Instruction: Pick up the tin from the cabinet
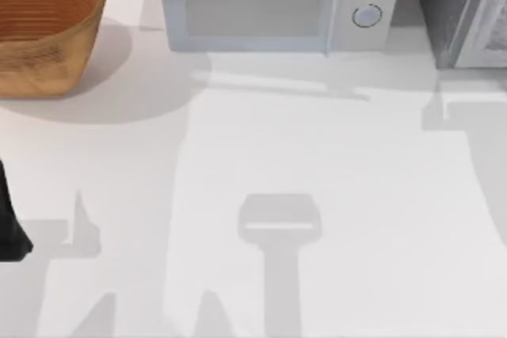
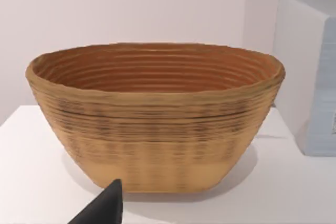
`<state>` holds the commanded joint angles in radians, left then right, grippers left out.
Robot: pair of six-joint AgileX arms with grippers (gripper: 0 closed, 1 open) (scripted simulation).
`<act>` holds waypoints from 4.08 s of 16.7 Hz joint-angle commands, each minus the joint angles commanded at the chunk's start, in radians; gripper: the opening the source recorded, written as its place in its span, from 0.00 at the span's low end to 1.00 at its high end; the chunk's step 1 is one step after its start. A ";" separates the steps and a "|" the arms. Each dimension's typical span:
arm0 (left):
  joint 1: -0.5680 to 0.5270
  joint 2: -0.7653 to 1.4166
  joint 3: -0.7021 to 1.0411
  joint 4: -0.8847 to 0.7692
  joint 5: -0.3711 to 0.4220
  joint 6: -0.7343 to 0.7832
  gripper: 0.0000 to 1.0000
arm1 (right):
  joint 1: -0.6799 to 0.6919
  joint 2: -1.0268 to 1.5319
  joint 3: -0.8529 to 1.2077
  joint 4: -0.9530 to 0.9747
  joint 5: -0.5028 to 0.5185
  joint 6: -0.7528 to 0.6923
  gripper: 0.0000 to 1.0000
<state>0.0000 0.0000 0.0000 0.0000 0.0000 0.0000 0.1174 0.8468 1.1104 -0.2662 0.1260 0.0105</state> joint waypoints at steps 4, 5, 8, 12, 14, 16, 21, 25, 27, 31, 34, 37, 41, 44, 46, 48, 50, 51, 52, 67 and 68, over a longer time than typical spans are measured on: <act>0.000 0.000 0.000 0.000 0.000 0.000 1.00 | 0.034 0.239 0.315 -0.075 0.035 0.002 1.00; 0.000 0.000 0.000 0.000 0.000 0.000 1.00 | 0.041 0.288 0.380 -0.091 0.042 0.003 1.00; 0.000 0.000 0.000 0.000 0.000 0.000 1.00 | 0.057 0.409 0.540 -0.129 0.060 0.004 1.00; 0.000 0.000 0.000 0.000 0.000 0.000 1.00 | 0.067 0.480 0.631 -0.151 0.071 0.005 1.00; 0.000 0.000 0.000 0.000 0.000 0.000 1.00 | 0.067 0.480 0.631 -0.151 0.071 0.005 1.00; 0.000 0.000 0.000 0.000 0.000 0.000 1.00 | 0.063 0.477 0.628 -0.150 0.070 0.005 1.00; 0.000 0.000 0.000 0.000 0.000 0.000 1.00 | 0.034 0.589 0.677 -0.080 0.042 0.004 1.00; 0.000 0.000 0.000 0.000 0.000 0.000 1.00 | -0.006 0.732 0.730 0.008 0.007 0.003 1.00; 0.000 0.000 0.000 0.000 0.000 0.000 1.00 | -0.015 0.755 0.739 0.027 -0.001 0.002 1.00; 0.000 0.000 0.000 0.000 0.000 0.000 1.00 | -0.010 0.755 0.735 0.024 0.001 0.002 1.00; 0.000 0.000 0.000 0.000 0.000 0.000 1.00 | -0.015 0.803 0.796 0.017 -0.001 0.002 1.00; 0.000 0.000 0.000 0.000 0.000 0.000 1.00 | -0.023 0.888 0.898 0.000 -0.007 0.002 1.00; 0.000 0.000 0.000 0.000 0.000 0.000 1.00 | -0.033 0.988 1.018 -0.019 -0.015 0.002 1.00; 0.000 0.000 0.000 0.000 0.000 0.000 1.00 | -0.035 1.008 1.041 -0.023 -0.017 0.002 1.00; 0.000 0.000 0.000 0.000 0.000 0.000 1.00 | -0.035 1.008 1.041 -0.023 -0.017 0.002 1.00; 0.000 0.000 0.000 0.000 0.000 0.000 1.00 | -0.035 1.008 1.041 -0.023 -0.017 0.002 0.85; 0.000 0.000 0.000 0.000 0.000 0.000 1.00 | -0.035 1.008 1.041 -0.023 -0.017 0.002 0.70; 0.000 0.000 0.000 0.000 0.000 0.000 1.00 | -0.035 1.008 1.041 -0.023 -0.017 0.002 0.62; 0.000 0.000 0.000 0.000 0.000 0.000 1.00 | -0.035 1.008 1.041 -0.023 -0.017 0.002 0.55; 0.000 0.000 0.000 0.000 0.000 0.000 1.00 | -0.035 1.008 1.041 -0.023 -0.017 0.002 0.00; 0.000 0.000 0.000 0.000 0.000 0.000 1.00 | -0.033 1.007 1.041 -0.023 -0.017 0.003 0.00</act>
<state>0.0000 0.0000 0.0000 0.0000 0.0000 0.0000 0.0848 1.8537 2.1517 -0.2890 0.1089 0.0136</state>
